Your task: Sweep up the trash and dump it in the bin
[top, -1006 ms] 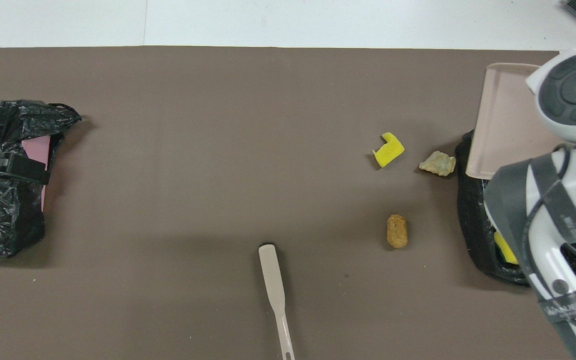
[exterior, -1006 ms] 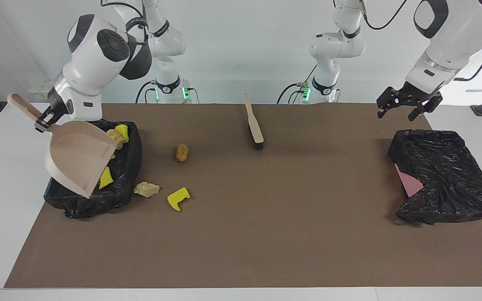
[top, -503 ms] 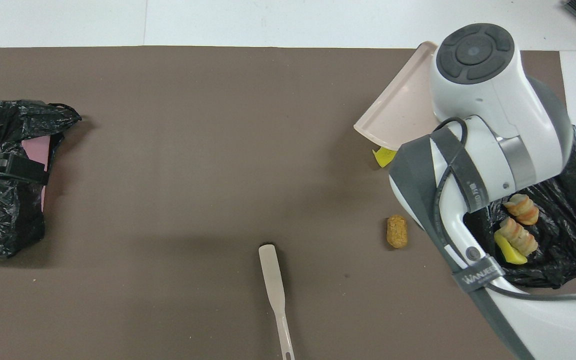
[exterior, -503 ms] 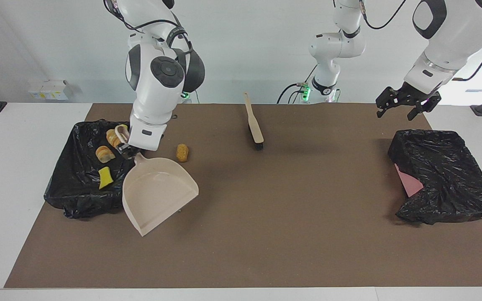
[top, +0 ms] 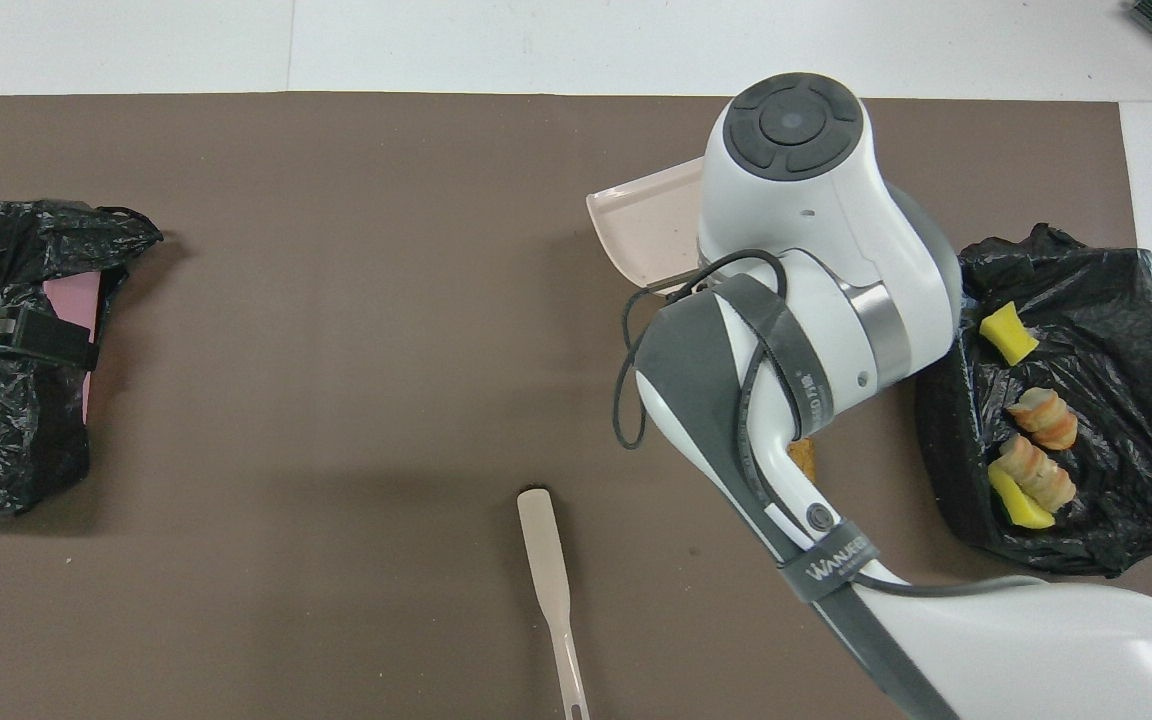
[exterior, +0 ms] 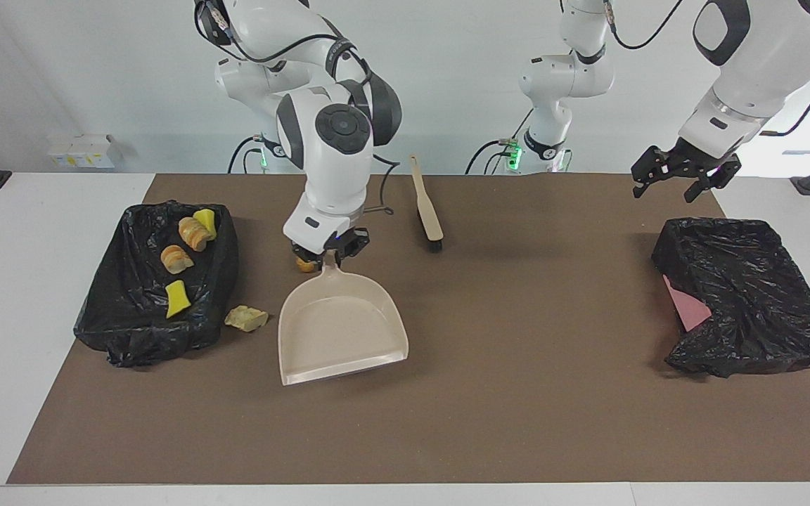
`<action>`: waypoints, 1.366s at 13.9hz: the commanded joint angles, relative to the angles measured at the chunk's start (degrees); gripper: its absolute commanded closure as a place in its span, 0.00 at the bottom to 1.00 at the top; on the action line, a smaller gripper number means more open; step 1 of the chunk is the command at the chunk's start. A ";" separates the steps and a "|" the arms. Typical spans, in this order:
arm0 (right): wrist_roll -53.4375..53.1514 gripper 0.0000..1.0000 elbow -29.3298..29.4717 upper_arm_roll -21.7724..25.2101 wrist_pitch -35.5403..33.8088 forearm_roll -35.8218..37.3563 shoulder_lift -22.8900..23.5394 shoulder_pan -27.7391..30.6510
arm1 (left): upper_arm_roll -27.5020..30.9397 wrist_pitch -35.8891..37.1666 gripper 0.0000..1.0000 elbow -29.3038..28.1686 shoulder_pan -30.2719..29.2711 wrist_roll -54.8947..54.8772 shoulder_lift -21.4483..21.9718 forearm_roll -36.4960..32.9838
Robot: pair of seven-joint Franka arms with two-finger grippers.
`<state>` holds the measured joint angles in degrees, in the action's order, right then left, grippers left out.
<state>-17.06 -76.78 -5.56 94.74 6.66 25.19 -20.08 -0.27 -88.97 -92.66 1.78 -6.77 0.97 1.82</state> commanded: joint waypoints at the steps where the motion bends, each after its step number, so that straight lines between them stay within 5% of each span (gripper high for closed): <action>1: -7.60 1.00 3.92 0.20 2.98 -2.97 5.20 -2.49 | -0.08 -0.32 0.00 -1.82 -0.20 -0.17 1.58 -0.50; 4: -15.88 1.00 8.21 0.11 4.66 -3.84 10.65 -5.67 | -0.08 0.03 0.00 -1.91 0.15 -0.43 1.66 -0.50; 10: -20.28 1.00 7.70 0.11 12.82 -9.12 15.40 -9.09 | -0.08 0.12 0.00 -2.26 0.41 -0.43 1.84 -0.50; 15: -20.47 0.99 6.73 0.11 14.68 -12.45 15.68 -9.98 | -0.08 0.12 0.00 -2.26 0.41 -0.35 1.93 -0.50; 19: -20.64 0.64 4.27 0.11 13.89 -12.11 14.18 -10.16 | -0.08 -0.06 0.00 -2.26 0.50 -0.35 1.84 -0.58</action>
<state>-37.16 -71.23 -5.42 109.14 -3.98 40.60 -30.43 -0.59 -88.94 -93.32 1.82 -6.81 1.35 1.82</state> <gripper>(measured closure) 0.674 0.000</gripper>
